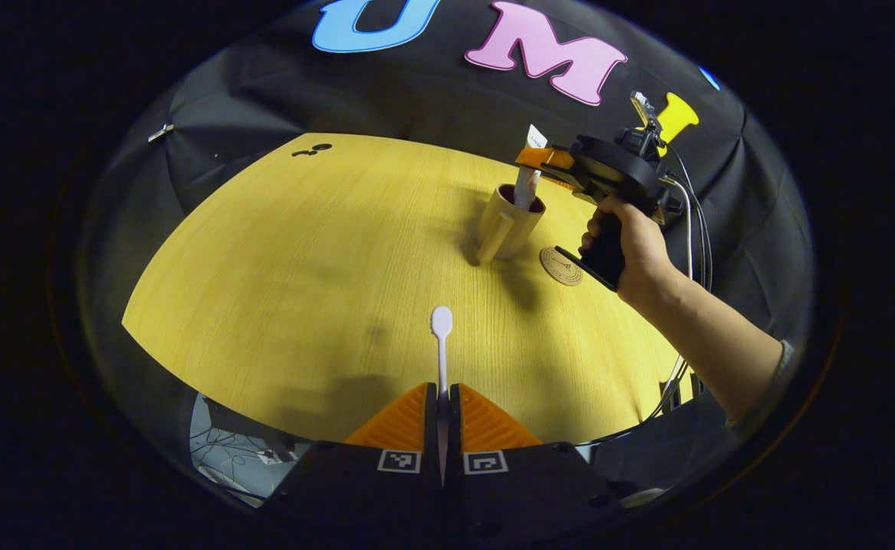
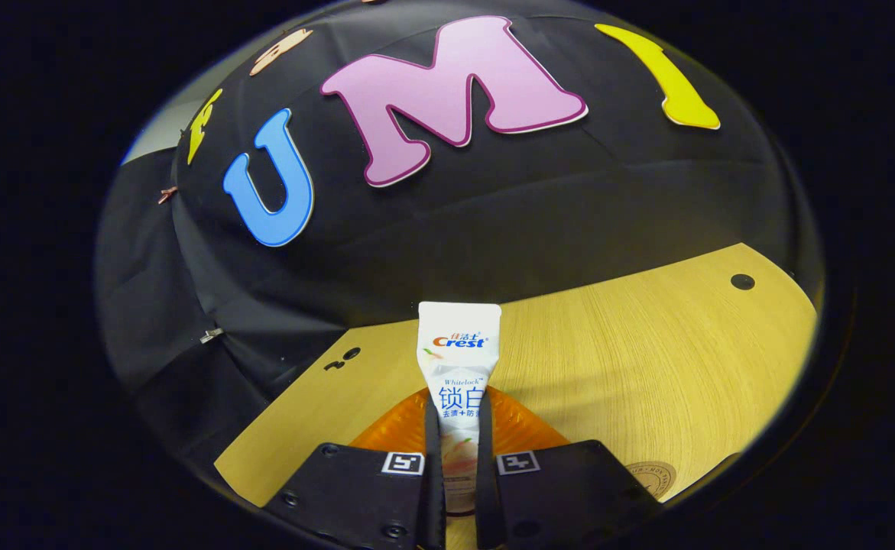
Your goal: Put the toothbrush and toothpaste on the desktop into the cup, then pick up the cup and place it on the coaster on the desktop.
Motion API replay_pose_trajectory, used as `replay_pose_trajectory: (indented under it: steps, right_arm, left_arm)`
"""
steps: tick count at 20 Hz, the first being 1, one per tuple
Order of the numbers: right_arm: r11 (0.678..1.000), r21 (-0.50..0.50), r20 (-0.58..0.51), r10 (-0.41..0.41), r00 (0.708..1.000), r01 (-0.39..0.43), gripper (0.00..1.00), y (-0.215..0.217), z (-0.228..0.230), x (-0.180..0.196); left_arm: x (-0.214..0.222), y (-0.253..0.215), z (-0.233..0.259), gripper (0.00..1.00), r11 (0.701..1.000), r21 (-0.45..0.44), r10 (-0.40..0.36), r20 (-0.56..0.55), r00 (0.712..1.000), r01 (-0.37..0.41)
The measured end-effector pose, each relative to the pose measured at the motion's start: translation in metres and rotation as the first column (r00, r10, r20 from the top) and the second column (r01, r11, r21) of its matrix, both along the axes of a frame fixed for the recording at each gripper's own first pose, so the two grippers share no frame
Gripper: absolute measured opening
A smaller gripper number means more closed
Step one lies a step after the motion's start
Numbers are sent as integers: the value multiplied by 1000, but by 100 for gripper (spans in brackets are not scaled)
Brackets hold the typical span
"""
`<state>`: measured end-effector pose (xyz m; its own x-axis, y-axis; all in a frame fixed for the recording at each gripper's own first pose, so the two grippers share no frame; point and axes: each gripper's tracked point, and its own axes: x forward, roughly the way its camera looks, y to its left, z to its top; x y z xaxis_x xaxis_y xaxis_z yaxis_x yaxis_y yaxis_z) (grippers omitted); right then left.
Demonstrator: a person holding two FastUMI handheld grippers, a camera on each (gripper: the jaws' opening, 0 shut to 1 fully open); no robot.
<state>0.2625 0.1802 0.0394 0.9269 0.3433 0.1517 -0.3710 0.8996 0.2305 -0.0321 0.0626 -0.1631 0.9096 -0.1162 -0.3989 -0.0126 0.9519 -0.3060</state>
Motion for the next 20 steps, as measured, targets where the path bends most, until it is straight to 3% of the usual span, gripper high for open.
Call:
replay_pose_trajectory:
  steps: [7,8,9,10,13,14,15,16,17,20]
  right_arm:
    - [1000,-28,-25,-1,1000,0,27,-6,-13,-6]
    - [1000,-22,-27,10,1000,-10,17,-3,-14,-7]
    - [1000,-23,-32,12,999,-12,32,-3,-16,-9]
    - [999,-31,-36,16,999,-18,38,-1,-19,-12]
    - [999,-47,-57,25,998,-27,45,3,-29,-22]
    - [999,-47,-68,21,997,-24,68,2,-33,-25]
    - [999,-45,-73,24,997,-28,57,2,-35,-31]
    - [999,-48,-76,22,997,-26,58,0,-35,-36]
    - [999,-49,-76,18,997,-22,62,-4,-33,-42]
    - [1000,-21,-59,20,998,-21,66,-19,-16,-62]
  left_arm:
    - [5,0,7,6,1000,10,3,1,1000,-3]
    - [3,0,7,6,1000,12,4,3,1000,-4]
    - [1,-1,8,6,1000,13,6,4,1000,-6]
    - [1,-1,7,6,1000,12,8,2,1000,-8]
    - [-2,-2,7,6,1000,8,20,2,1000,-20]
    - [-3,-2,9,6,1000,4,23,3,1000,-23]
    - [-4,-1,11,6,1000,-1,28,8,1000,-28]
    - [-5,-1,14,11,999,-6,32,12,999,-32]
    - [-3,-2,17,6,999,-14,35,18,999,-34]
    - [3,-8,46,6,998,-57,33,80,996,-29]
